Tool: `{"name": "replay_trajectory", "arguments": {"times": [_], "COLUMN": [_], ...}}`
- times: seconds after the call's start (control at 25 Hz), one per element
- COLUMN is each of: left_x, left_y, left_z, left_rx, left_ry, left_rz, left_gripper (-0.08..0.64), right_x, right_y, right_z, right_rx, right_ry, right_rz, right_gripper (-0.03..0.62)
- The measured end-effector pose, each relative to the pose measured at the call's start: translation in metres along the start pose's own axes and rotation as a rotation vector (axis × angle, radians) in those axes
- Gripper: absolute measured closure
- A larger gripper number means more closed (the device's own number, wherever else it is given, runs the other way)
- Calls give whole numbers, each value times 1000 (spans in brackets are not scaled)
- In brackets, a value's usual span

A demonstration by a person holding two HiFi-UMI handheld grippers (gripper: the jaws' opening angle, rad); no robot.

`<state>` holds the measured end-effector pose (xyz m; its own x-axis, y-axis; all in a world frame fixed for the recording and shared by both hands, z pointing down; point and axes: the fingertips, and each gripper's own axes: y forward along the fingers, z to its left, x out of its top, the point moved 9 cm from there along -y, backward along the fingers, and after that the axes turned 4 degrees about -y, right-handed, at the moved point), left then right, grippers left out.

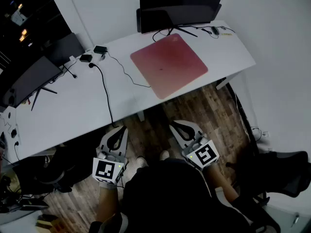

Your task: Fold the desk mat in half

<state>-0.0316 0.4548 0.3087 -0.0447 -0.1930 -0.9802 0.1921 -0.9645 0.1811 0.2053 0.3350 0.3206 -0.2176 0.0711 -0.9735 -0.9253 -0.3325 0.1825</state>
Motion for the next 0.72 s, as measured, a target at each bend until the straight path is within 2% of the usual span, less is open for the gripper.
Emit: {"name": "replay_trajectory", "arguments": {"times": [0.24, 0.32, 0.44, 0.72], "left_x": [2, 6, 7, -5], "left_y": [0, 5, 12, 38], "left_z": [2, -1, -6, -23], "left_rx": [20, 34, 57, 78], "left_ry": [3, 3, 13, 9], "left_rz": [-46, -25, 1, -6], "left_gripper": [558, 558, 558, 558], "right_x": [2, 1, -2, -25], "right_y": [2, 4, 1, -8], "right_z": [-1, -5, -12, -40], "right_rx": [18, 29, 31, 61], "right_ry": [-14, -13, 15, 91], "right_rz": [-3, -10, -22, -23], "right_gripper": [558, 558, 558, 557]}}
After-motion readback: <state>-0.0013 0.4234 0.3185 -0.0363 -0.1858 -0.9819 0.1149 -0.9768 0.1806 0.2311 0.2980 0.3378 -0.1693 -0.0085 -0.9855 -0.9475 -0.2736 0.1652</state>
